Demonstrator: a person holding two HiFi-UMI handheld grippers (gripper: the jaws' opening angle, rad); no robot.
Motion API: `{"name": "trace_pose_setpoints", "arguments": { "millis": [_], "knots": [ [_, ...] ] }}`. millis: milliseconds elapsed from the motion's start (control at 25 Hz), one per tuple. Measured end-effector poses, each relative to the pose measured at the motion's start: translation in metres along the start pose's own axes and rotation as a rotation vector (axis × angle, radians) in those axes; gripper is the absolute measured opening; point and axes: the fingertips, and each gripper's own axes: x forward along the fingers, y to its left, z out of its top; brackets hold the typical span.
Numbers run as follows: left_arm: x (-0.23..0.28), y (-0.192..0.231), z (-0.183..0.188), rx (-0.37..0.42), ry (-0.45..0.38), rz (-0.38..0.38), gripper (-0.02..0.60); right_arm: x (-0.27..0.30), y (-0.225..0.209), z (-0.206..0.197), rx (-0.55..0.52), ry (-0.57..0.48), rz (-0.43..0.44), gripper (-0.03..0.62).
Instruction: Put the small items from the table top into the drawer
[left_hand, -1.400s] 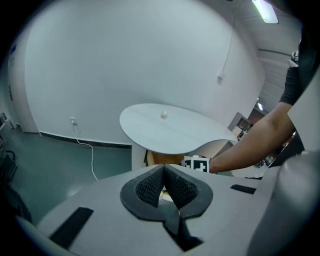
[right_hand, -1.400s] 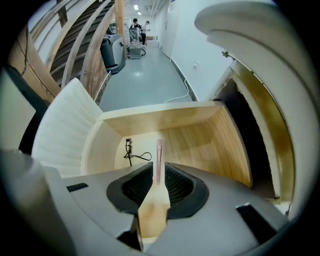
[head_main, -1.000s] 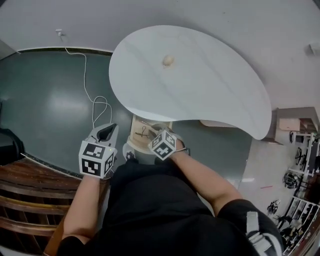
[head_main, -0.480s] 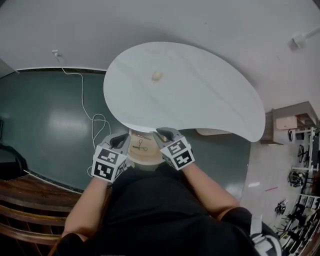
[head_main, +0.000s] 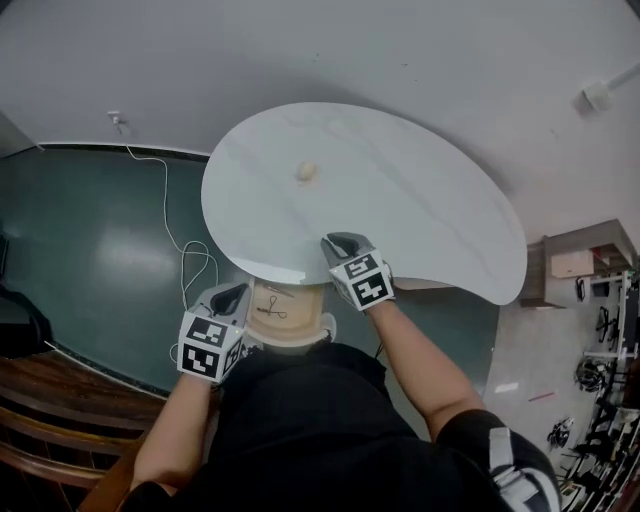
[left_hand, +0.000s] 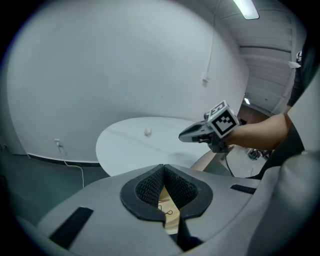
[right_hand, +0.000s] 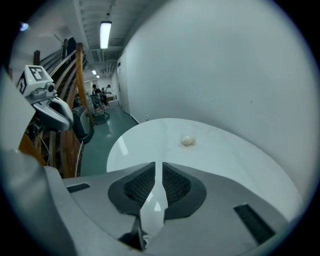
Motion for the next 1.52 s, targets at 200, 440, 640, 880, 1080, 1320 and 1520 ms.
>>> {"name": "trace_pose_setpoints", "arguments": {
  "millis": [200,440,640,880,1080,1320,1520],
  "knots": [
    [-0.008,-0.001,-0.008,-0.058,-0.006,0.075,0.015,0.038,-0.046,0.026,-0.134,-0.003,-0.023,0.043],
    [-0.023,0.001,-0.02,-0.144,-0.012,0.184,0.016,0.08,-0.09,0.054,-0.169,-0.01,-0.039,0.074],
    [-0.034,-0.001,-0.027,-0.203,-0.012,0.251,0.016,0.116,-0.107,0.059,-0.197,0.027,-0.028,0.152],
    [-0.044,-0.006,-0.042,-0.266,0.008,0.311,0.016,0.153,-0.112,0.067,-0.222,0.054,0.032,0.247],
    [-0.05,-0.011,-0.05,-0.302,0.014,0.347,0.015,0.178,-0.112,0.056,-0.219,0.116,0.064,0.272],
    [-0.063,-0.011,-0.06,-0.338,0.015,0.399,0.015,0.194,-0.113,0.046,-0.122,0.176,0.088,0.273],
    [-0.067,-0.01,-0.064,-0.346,0.018,0.406,0.016,0.195,-0.109,0.052,-0.156,0.17,0.101,0.272]
  ]
}}
